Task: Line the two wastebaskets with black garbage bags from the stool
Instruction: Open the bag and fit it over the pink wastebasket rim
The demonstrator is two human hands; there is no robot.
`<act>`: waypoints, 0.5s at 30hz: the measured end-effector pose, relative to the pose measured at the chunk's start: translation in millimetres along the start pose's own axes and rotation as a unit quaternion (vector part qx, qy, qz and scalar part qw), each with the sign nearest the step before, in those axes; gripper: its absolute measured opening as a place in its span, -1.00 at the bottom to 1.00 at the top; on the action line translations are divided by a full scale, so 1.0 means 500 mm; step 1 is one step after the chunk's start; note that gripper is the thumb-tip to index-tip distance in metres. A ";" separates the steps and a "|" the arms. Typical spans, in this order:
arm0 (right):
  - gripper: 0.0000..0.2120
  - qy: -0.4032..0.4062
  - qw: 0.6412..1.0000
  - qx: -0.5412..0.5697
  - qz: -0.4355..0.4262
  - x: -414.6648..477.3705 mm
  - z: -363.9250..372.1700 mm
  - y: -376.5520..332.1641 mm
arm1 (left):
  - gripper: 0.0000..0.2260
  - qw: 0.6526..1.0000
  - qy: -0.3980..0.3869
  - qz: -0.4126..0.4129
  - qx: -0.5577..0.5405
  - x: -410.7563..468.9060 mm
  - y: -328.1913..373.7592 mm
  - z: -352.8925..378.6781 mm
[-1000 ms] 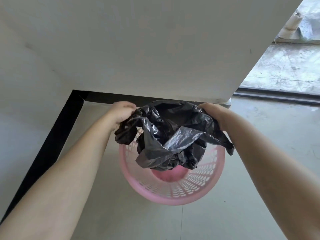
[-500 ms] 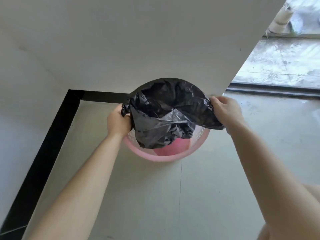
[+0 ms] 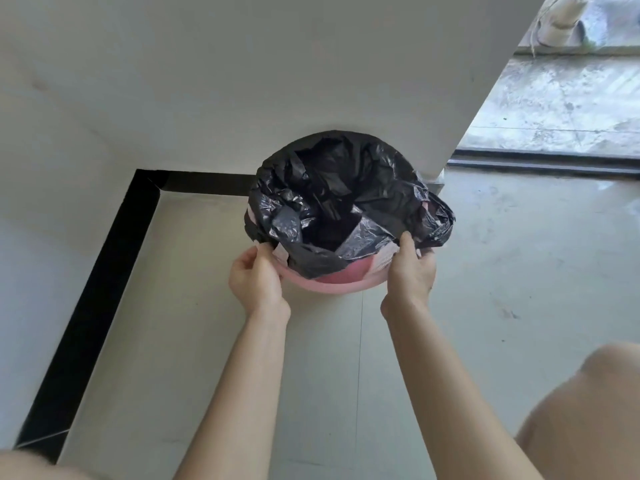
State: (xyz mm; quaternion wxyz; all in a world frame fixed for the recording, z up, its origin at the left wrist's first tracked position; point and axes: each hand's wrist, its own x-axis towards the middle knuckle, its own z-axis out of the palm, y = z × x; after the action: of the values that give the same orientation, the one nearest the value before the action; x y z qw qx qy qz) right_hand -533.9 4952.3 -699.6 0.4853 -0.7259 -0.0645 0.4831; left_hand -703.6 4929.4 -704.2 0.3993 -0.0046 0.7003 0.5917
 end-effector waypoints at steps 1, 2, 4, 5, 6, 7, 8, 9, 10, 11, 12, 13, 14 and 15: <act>-0.81 0.000 1.000 0.014 -0.017 -0.004 -0.004 0.005 | -0.75 1.000 -0.004 0.006 -0.018 -0.006 -0.004 -0.006; -0.76 -0.003 0.999 0.025 -0.029 -0.006 -0.009 0.009 | -0.79 0.999 -0.008 0.012 -0.029 -0.011 -0.007 -0.012; -0.72 -0.012 0.997 0.054 -0.046 -0.002 -0.019 0.016 | -0.90 0.999 -0.013 0.019 -0.043 -0.015 -0.009 -0.022; -0.72 -0.020 0.996 0.078 -0.045 0.004 -0.025 0.018 | -0.91 0.999 -0.013 0.021 -0.047 -0.015 -0.007 -0.026; -0.74 -0.027 0.993 0.106 -0.035 0.011 -0.029 0.017 | -0.90 0.998 -0.009 0.015 -0.052 -0.012 -0.002 -0.028; -0.76 -0.028 0.991 0.127 -0.016 0.021 -0.033 0.016 | -0.88 0.998 -0.004 0.000 -0.060 -0.006 0.002 -0.031; -0.78 -0.026 0.990 0.139 0.008 0.033 -0.037 0.018 | -0.86 0.997 0.001 -0.024 -0.073 0.000 0.004 -0.032; -0.77 -0.026 0.989 0.140 0.033 0.045 -0.040 0.020 | -0.85 0.995 0.004 -0.053 -0.082 0.008 0.003 -0.032; -0.76 -0.030 0.989 0.133 0.058 0.054 -0.042 0.023 | -0.84 0.994 0.002 -0.078 -0.071 0.014 -0.002 -0.032; -0.75 -0.040 0.991 0.108 0.074 0.062 -0.042 0.029 | -0.84 0.995 -0.003 -0.093 -0.040 0.016 -0.011 -0.030; -0.75 -0.053 0.993 0.069 0.080 0.068 -0.039 0.036 | -0.85 0.996 -0.013 -0.091 0.010 0.017 -0.021 -0.027; -0.75 -0.063 0.995 0.026 0.073 0.070 -0.033 0.040 | -0.86 0.995 -0.025 -0.080 0.059 0.018 -0.032 -0.020; -0.74 -0.064 0.996 -0.010 0.054 0.072 -0.027 0.042 | -0.87 0.992 -0.032 -0.059 0.103 0.020 -0.042 -0.011; -0.71 -0.051 0.998 -0.041 0.023 0.075 -0.021 0.043 | -0.88 0.989 -0.029 -0.042 0.138 0.024 -0.051 -0.003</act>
State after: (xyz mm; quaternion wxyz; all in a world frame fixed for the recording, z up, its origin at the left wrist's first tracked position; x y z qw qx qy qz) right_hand -514.0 4955.4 -739.2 0.4401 -0.7205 -0.0919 0.5280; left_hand -700.3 4926.0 -731.9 0.4404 0.0386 0.7626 0.4722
